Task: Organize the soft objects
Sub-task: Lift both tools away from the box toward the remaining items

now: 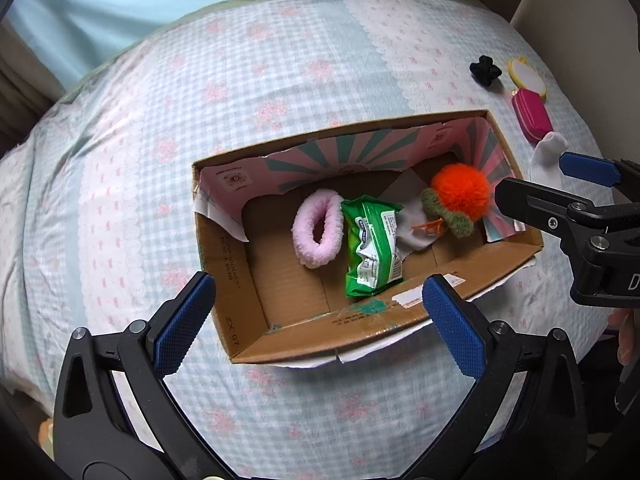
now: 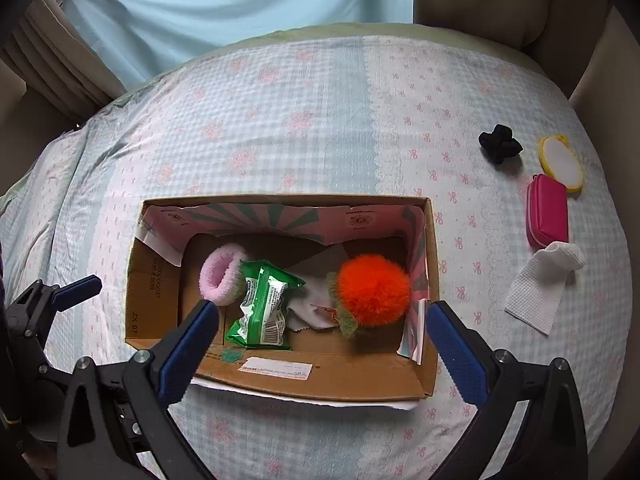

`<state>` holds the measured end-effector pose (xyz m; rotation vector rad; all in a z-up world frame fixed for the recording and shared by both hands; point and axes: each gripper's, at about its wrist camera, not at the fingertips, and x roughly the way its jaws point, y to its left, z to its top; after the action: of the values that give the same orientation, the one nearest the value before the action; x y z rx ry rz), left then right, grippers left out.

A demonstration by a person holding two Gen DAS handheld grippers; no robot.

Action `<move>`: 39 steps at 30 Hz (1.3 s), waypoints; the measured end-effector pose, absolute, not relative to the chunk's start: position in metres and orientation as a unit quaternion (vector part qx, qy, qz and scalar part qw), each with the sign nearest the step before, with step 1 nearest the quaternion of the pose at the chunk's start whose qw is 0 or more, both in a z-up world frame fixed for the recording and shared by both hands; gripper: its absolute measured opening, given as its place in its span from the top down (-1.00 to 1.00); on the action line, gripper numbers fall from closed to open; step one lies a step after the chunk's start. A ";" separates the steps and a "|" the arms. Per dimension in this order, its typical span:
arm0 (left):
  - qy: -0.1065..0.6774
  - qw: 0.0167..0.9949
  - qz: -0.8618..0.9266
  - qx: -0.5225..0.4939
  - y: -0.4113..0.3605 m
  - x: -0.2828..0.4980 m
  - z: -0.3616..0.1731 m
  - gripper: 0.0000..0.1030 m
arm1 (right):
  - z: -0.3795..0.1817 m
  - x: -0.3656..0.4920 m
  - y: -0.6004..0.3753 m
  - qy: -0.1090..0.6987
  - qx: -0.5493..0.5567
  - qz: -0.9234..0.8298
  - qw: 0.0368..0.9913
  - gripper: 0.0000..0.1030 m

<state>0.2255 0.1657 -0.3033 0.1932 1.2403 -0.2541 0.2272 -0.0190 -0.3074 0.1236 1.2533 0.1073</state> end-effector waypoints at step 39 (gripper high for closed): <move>0.429 0.892 -0.121 0.075 -0.002 0.104 -0.110 -0.99 | -0.072 0.038 -0.190 0.373 0.033 -0.110 0.921 -1.00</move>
<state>0.1040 -0.0023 -0.1105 0.1562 0.8913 -0.2513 0.0385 -0.1897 -0.0717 0.0680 0.7670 -0.2253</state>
